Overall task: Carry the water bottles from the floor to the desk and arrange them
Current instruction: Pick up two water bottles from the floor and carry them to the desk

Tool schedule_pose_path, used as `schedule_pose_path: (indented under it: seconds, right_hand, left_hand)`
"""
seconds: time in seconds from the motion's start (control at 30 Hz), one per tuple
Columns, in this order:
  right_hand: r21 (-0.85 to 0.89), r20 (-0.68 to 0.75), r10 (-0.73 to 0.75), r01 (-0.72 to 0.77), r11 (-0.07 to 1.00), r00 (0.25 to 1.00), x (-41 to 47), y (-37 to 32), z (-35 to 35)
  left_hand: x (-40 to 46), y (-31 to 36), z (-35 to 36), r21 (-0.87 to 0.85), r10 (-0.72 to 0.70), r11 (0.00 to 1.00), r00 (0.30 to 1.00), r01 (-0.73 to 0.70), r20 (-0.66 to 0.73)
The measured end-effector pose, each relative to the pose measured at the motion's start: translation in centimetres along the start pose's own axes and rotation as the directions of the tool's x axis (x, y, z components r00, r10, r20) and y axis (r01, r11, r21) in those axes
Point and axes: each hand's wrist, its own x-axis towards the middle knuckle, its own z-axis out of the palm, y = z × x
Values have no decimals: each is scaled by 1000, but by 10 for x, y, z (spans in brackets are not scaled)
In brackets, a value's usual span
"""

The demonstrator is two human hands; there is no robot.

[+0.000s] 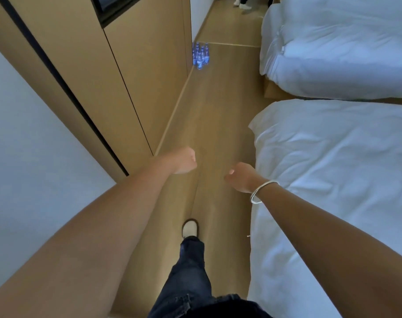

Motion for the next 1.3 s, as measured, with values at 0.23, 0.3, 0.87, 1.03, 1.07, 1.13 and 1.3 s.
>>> schedule_pose_path:
  seconds: [0.23,0.3,0.87,1.03,1.07,1.13,1.3]
  right_hand:
    - [31,-44,46,-45,998,998,120,-40,-53]
    - [49,-59,64,-61,997,996,153,-50,-65]
    - [61,-41,105,-102,993,994,392,-61,-173]
    - [41,-54,72,-70,997,996,487,-52,-230]
    - [33,-52,65,-63,997,997,507,-48,-243]
    - [23,-39,56,-55,998,998,545,-42,-270]
    - [-11,-5,49,-49,999,999,628,-26,-331]
  left_hand:
    - [115,-23,-91,-42,29,999,1000,-28,8]
    - [144,-31,-118,-23,37,999,999,-36,23]
    - [384,-29,-237,14,52,998,997,-53,53]
    - [484,-2,-282,43,55,998,998,-55,19]
    - [505,5,-292,57,53,997,998,-54,17]
    - [546,20,-314,75,39,996,999,-40,7]
    - [629,50,-348,66,19,998,1000,-19,6]
